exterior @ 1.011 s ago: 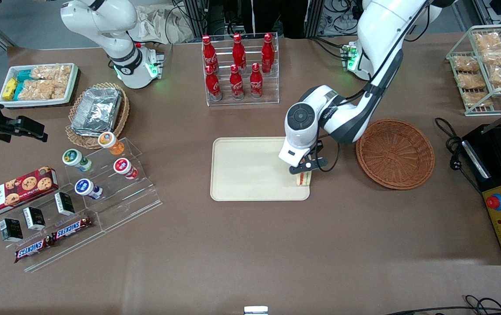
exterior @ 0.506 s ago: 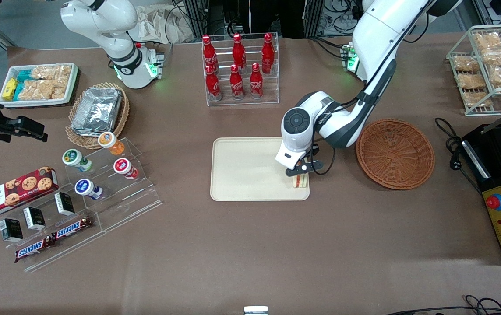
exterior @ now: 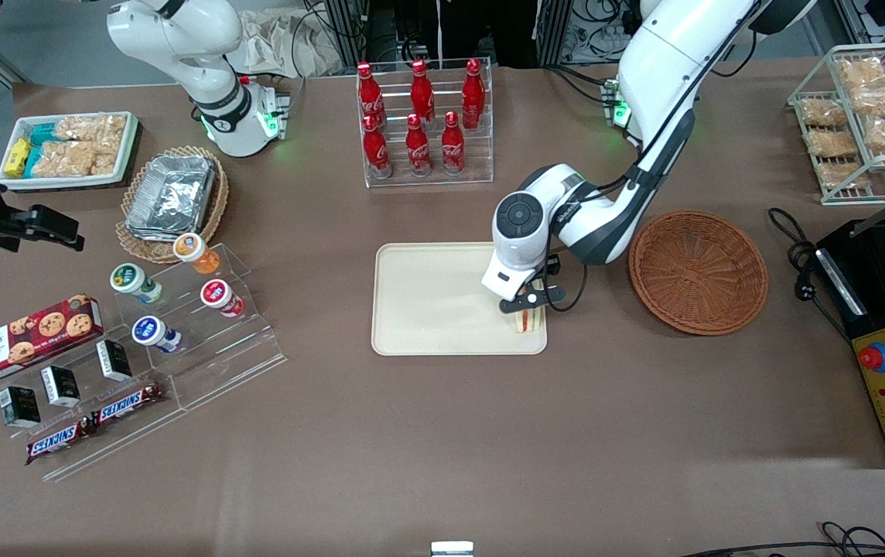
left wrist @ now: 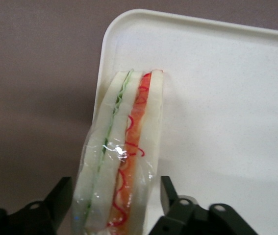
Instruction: Place sandwich from basket to tray
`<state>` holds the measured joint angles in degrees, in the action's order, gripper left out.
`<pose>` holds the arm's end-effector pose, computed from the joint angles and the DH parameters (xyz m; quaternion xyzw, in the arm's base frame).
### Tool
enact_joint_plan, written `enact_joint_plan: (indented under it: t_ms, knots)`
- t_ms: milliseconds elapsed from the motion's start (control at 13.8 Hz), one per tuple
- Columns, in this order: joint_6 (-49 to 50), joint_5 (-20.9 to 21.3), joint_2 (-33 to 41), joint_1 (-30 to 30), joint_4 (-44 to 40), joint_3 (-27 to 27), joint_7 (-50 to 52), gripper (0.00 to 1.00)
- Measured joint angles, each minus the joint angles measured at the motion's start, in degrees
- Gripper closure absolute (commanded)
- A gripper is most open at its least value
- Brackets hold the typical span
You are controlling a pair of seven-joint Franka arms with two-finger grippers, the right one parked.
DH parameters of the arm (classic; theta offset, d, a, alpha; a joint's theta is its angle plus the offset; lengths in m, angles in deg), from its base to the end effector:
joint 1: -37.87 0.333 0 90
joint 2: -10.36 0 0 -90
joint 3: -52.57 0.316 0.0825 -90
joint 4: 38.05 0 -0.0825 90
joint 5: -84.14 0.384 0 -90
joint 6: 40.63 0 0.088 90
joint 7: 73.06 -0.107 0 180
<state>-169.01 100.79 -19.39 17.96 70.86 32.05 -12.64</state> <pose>0.4796 -0.3859 0.2296 -0.9934 -0.0912 0.0282 0.0630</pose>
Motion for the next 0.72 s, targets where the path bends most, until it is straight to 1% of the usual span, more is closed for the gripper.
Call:
enact_joint_plan:
  t_ms: [144,361,506,722]
  knots:
    - [0.56,0.02,0.1,0.0,-1.04,0.04,0.07,0.0]
    - [6.99,0.06,1.49,0.09,-5.24,0.1,0.08,0.0]
    - [11.19,0.06,3.63,0.18,-8.5,0.19,-0.36,0.0]
    - [13.7,0.04,7.21,2.12,-9.84,0.49,-2.05,0.0]
